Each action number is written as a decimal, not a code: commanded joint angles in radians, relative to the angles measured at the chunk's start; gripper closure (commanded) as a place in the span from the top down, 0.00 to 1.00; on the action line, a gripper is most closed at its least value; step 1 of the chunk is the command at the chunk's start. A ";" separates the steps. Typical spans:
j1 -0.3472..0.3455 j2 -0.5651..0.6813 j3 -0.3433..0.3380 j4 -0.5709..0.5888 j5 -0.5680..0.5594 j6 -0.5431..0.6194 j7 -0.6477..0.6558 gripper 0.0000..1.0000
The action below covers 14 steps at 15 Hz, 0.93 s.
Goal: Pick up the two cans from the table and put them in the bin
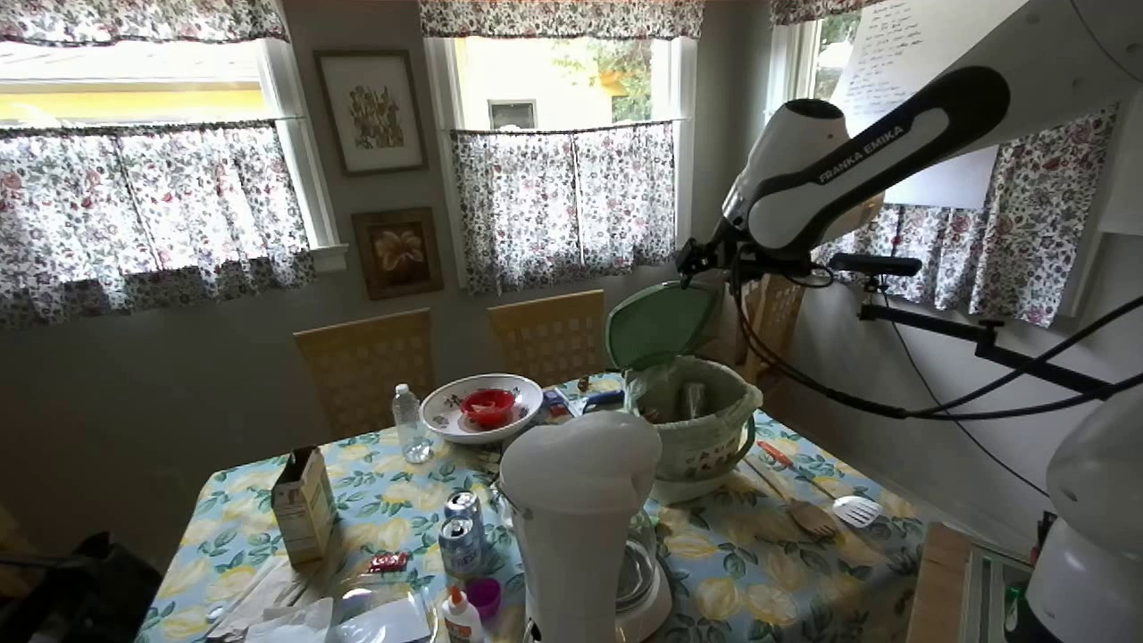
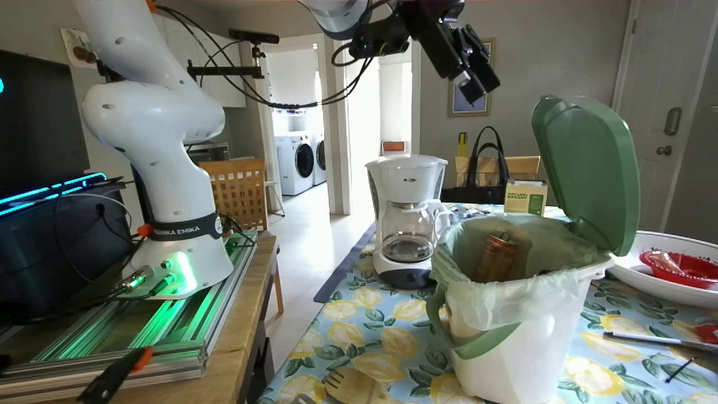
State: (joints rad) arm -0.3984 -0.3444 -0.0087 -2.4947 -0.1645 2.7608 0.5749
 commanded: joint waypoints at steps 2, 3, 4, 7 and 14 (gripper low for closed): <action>-0.021 0.005 -0.004 0.056 0.058 -0.058 0.131 1.00; -0.025 0.012 -0.009 0.065 0.060 -0.057 0.157 1.00; -0.031 0.017 -0.011 0.072 0.057 -0.058 0.183 1.00; -0.031 0.035 -0.023 0.089 0.058 -0.044 0.231 1.00; -0.048 0.007 0.018 0.032 -0.017 -0.013 0.277 1.00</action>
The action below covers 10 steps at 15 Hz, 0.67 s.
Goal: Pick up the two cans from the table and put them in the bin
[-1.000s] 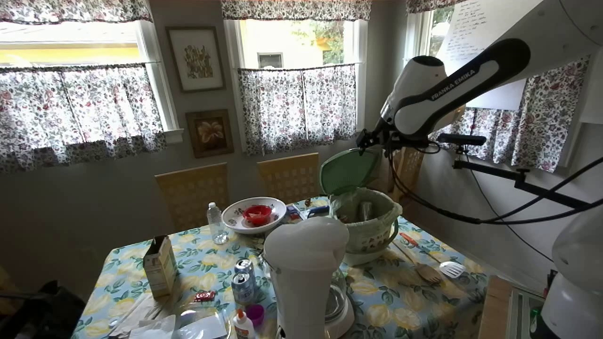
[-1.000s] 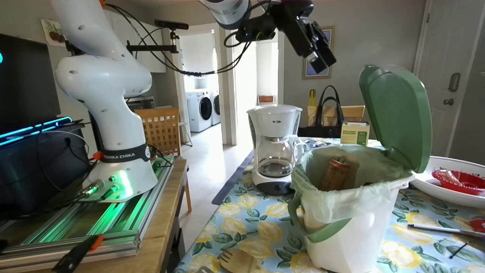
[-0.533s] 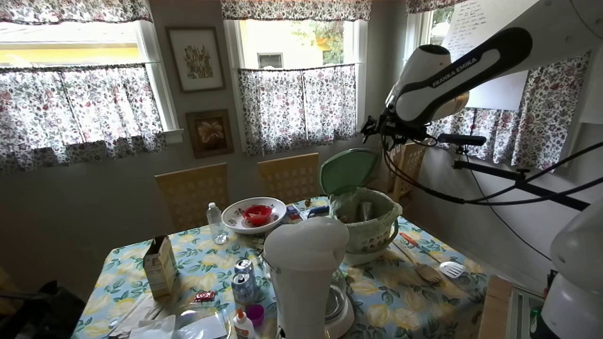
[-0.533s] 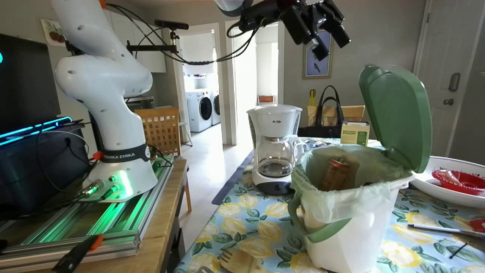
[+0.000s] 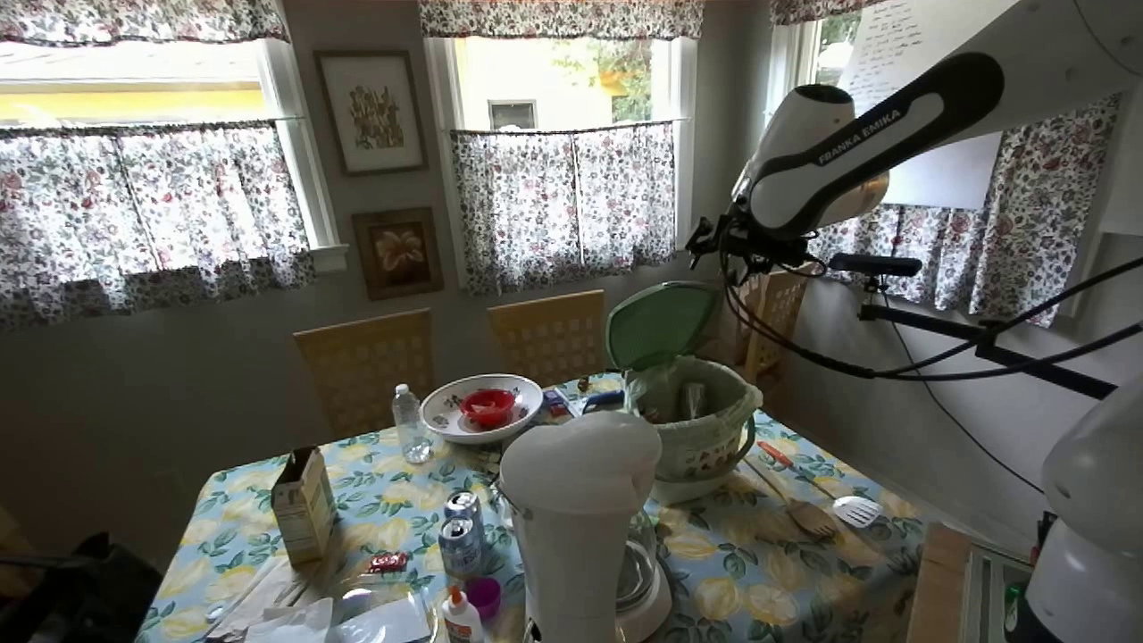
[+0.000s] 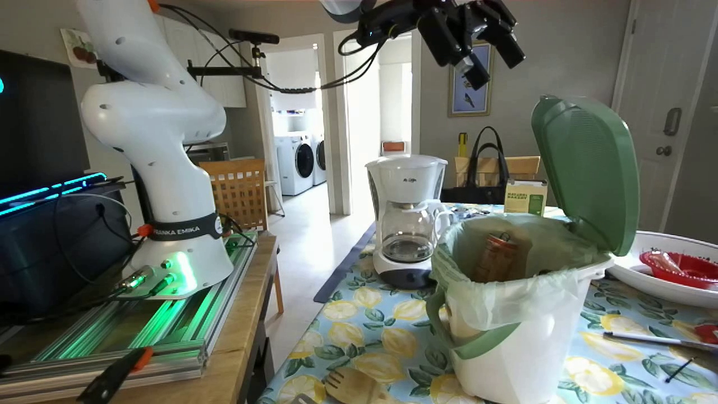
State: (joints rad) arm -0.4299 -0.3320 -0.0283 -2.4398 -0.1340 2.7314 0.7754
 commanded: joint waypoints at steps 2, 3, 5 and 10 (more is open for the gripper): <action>-0.019 0.030 0.060 -0.011 -0.054 0.027 0.137 1.00; -0.021 0.043 0.070 -0.005 -0.063 0.032 0.169 1.00; -0.034 0.063 0.088 0.003 -0.112 0.057 0.244 1.00; -0.099 0.083 0.127 0.021 -0.218 0.123 0.421 1.00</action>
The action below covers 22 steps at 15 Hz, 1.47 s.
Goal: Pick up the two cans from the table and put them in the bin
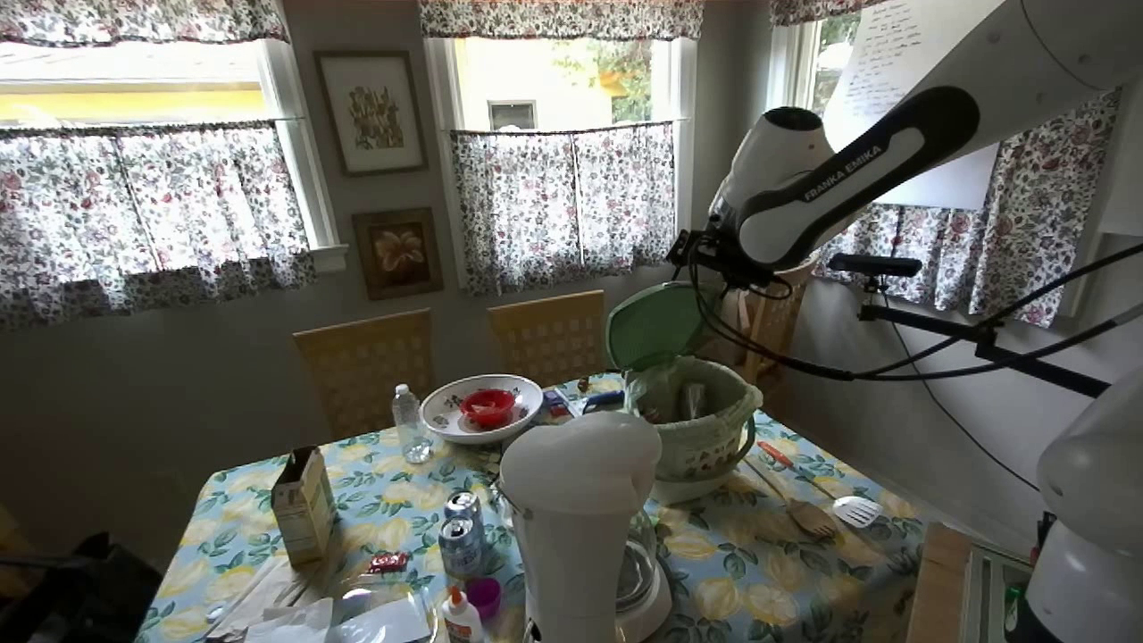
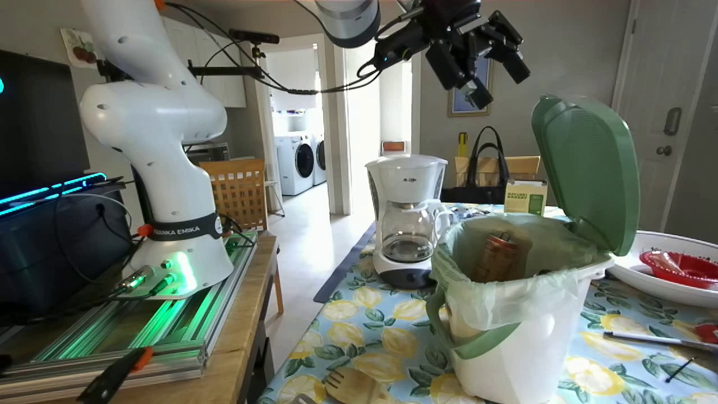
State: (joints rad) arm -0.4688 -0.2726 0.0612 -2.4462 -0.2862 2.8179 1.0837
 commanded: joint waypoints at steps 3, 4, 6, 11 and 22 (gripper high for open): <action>-0.107 0.029 0.062 0.035 -0.097 0.070 0.193 1.00; -0.118 0.035 0.069 0.042 -0.103 0.072 0.209 1.00; -0.122 0.061 0.071 0.055 -0.082 0.068 0.220 1.00; -0.076 0.144 0.040 0.097 0.029 0.060 0.168 1.00; -0.066 0.251 0.046 0.212 0.144 0.013 0.136 1.00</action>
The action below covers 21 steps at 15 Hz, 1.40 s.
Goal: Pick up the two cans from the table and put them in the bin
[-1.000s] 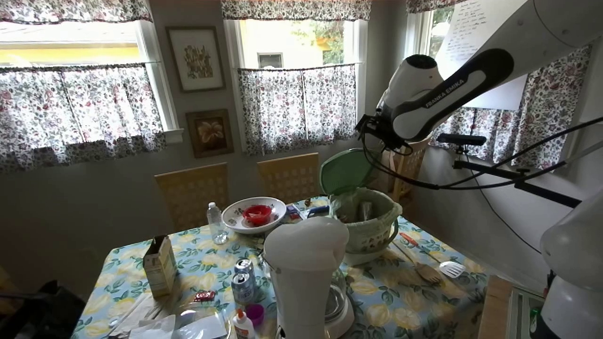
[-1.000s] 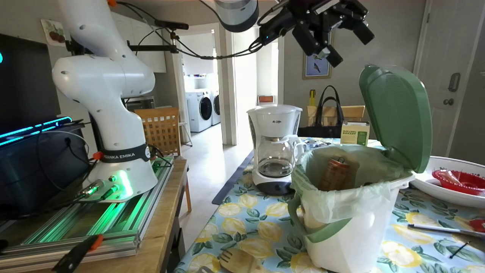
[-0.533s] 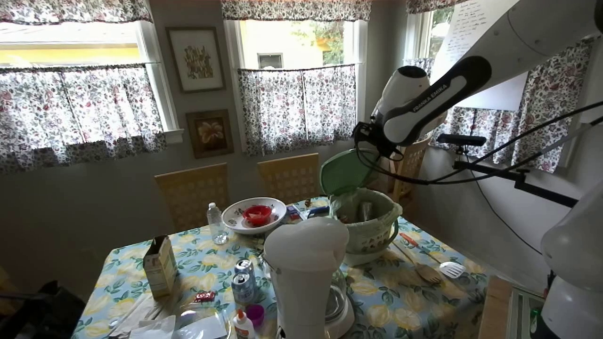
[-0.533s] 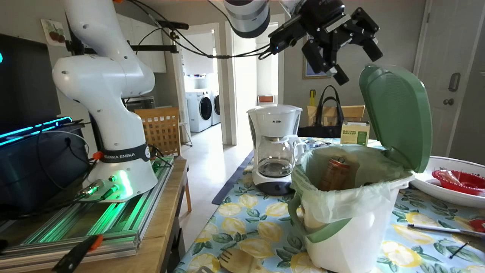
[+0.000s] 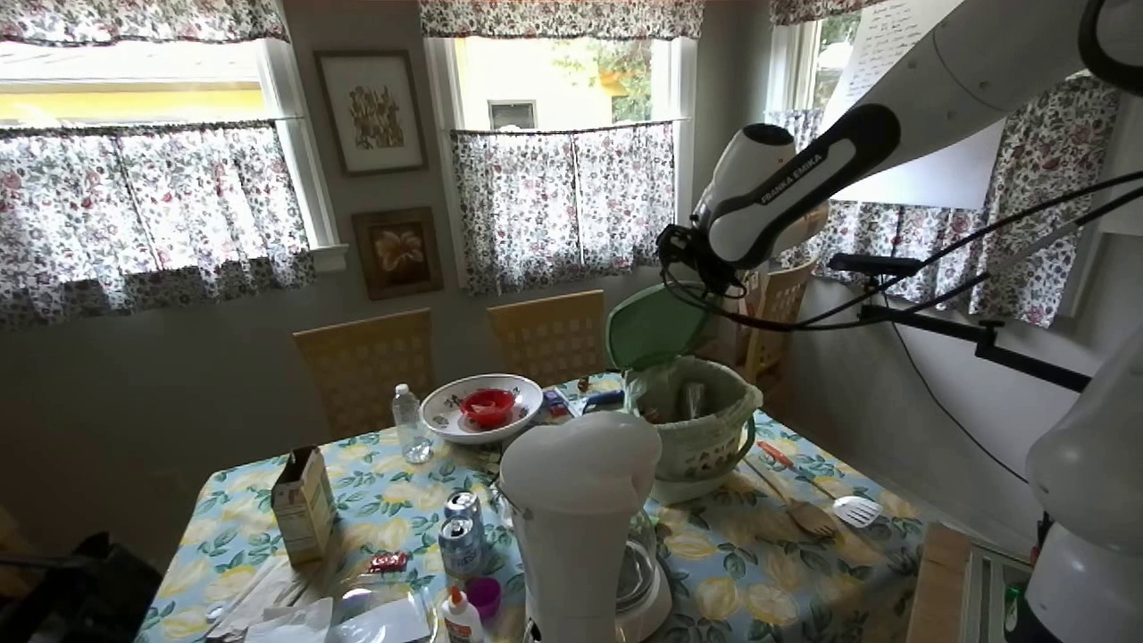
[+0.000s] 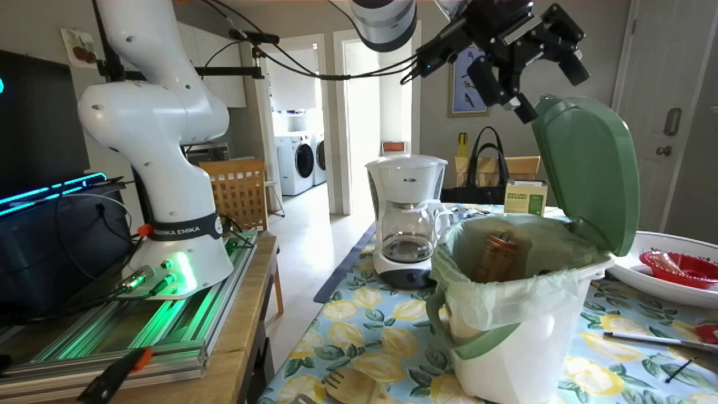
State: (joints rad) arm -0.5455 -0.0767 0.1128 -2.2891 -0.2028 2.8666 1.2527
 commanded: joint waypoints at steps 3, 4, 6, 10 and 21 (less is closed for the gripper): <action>0.008 0.078 -0.001 0.076 0.117 -0.082 -0.054 1.00; 0.009 0.077 0.001 0.080 0.140 -0.105 -0.066 1.00; 0.143 0.064 -0.130 0.086 0.179 -0.157 -0.090 1.00; 0.236 0.031 -0.211 0.082 0.226 -0.262 -0.118 1.00; 0.311 -0.008 -0.256 0.057 0.210 -0.497 -0.143 1.00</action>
State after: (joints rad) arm -0.2625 -0.0506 -0.1271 -2.2112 -0.0186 2.4293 1.1519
